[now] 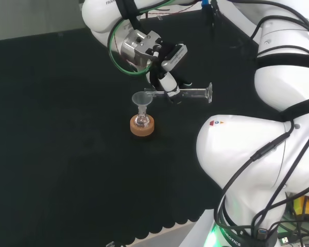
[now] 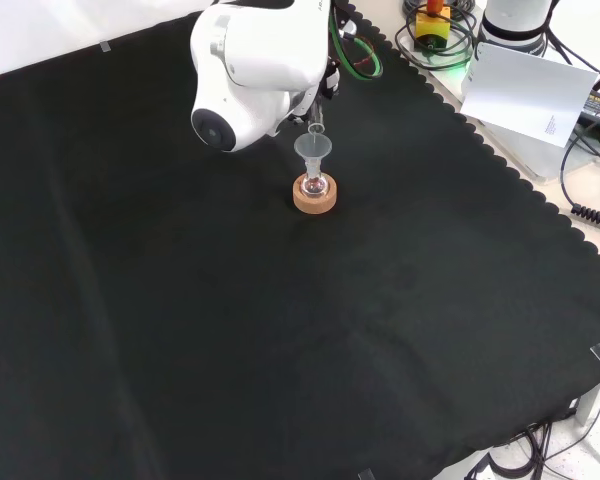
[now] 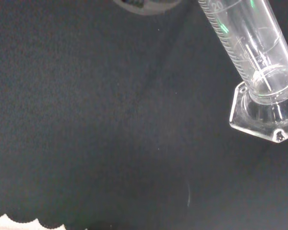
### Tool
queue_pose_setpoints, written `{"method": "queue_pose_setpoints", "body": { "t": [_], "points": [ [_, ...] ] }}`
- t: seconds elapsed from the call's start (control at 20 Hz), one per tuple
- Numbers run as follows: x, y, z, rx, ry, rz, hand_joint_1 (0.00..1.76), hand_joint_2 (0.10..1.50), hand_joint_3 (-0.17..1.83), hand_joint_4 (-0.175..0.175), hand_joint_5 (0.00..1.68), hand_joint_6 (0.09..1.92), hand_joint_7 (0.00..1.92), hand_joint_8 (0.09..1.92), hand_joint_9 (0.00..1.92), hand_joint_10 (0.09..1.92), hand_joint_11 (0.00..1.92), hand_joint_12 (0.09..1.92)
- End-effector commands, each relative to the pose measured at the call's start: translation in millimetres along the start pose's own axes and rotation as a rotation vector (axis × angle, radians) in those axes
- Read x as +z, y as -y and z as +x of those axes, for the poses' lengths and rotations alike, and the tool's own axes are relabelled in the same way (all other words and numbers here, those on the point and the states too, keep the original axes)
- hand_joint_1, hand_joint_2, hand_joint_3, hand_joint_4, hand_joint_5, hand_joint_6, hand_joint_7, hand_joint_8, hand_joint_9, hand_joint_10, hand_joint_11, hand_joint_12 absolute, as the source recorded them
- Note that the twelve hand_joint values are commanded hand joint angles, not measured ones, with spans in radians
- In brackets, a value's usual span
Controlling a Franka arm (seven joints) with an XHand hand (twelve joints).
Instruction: Pour the water from the graduated cylinder into the round-bottom flask.
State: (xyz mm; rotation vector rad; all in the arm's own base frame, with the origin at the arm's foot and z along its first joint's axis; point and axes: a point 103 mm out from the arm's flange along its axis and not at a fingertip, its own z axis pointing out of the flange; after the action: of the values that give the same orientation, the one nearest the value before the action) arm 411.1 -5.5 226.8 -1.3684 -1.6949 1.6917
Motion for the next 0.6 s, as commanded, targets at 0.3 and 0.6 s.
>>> {"method": "queue_pose_setpoints", "body": {
  "t": [0.3, 0.6],
  "points": [
    [3, -4, -4, -0.078, -0.039, -0.098, 1.23, 1.08, 0.0, 0.04, 1.03, 0.95, 1.1, 0.82, 1.46, 0.09, 1.25, 0.77],
    [4, -16, -9, -0.121, -0.067, -0.112, 1.23, 1.08, 0.0, 0.04, 1.03, 0.95, 1.1, 0.82, 1.46, 0.09, 1.25, 0.77]
  ]
}}
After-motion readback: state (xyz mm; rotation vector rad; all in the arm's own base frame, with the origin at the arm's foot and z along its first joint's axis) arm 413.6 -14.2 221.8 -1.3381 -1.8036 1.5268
